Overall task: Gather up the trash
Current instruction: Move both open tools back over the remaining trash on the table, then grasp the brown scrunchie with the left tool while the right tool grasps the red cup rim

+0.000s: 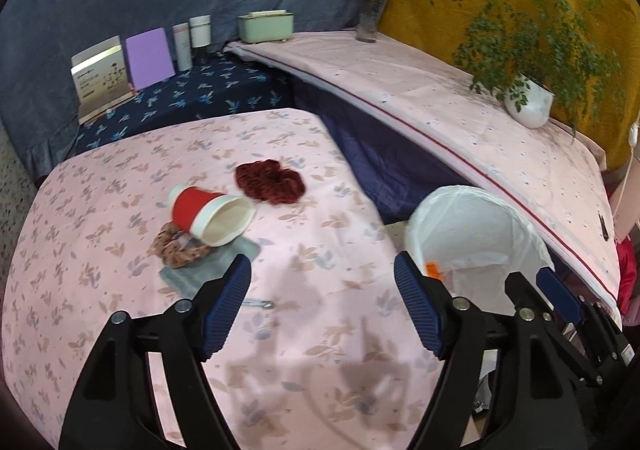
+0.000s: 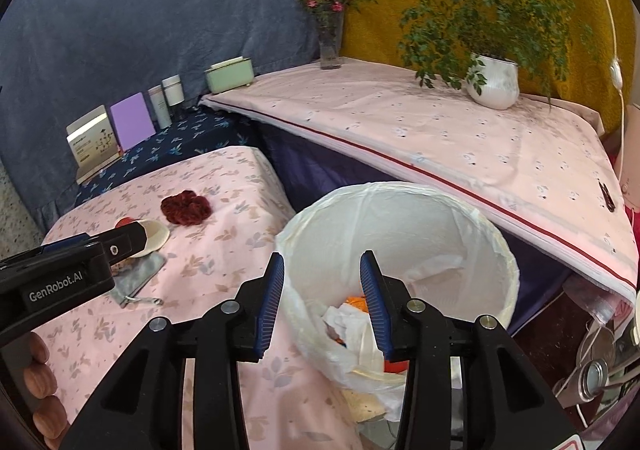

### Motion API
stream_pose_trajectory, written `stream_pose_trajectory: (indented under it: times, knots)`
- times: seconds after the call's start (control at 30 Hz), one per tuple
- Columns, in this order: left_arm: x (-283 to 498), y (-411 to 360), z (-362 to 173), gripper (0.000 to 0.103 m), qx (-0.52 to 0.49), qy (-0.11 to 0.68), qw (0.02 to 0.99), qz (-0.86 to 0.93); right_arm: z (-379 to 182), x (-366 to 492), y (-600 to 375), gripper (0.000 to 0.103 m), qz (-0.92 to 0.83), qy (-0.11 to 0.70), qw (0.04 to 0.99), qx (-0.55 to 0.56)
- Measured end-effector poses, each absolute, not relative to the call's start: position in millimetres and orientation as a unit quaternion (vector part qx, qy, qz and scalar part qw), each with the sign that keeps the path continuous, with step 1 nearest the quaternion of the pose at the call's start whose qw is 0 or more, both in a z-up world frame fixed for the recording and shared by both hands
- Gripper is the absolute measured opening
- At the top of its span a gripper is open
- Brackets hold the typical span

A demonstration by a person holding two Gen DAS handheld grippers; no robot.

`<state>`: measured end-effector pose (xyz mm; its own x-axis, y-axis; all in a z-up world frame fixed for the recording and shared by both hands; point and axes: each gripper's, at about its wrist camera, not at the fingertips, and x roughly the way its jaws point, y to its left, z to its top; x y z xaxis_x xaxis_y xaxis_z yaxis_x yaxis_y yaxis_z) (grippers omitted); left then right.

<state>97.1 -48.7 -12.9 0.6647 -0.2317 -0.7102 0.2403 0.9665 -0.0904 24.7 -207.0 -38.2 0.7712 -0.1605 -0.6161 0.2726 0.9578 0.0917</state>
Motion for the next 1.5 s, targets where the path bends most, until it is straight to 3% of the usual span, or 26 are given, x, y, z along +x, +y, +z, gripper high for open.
stream_pose_trajectory:
  times: [0.7,1.23,1.33,1.5]
  knots:
    - [123,84,-59,0.079,-0.043,0.434,0.900,-0.010,-53,74,-101,0.039,-0.015,0.351,0.935,0.052]
    - [198,108,-86,0.078,-0.101,0.471,0.876,-0.032,-80,135,-46,0.039,0.042,0.375,0.925,0.040]
    - [213,101,-97,0.067,-0.100,0.484,0.868,-0.045,-84,146,-44,0.039,0.042,0.380,0.923,0.043]
    - [225,104,-116,0.024,-0.113,0.509,0.851,-0.065,-87,159,-39,0.039,0.050,0.382,0.922,0.043]
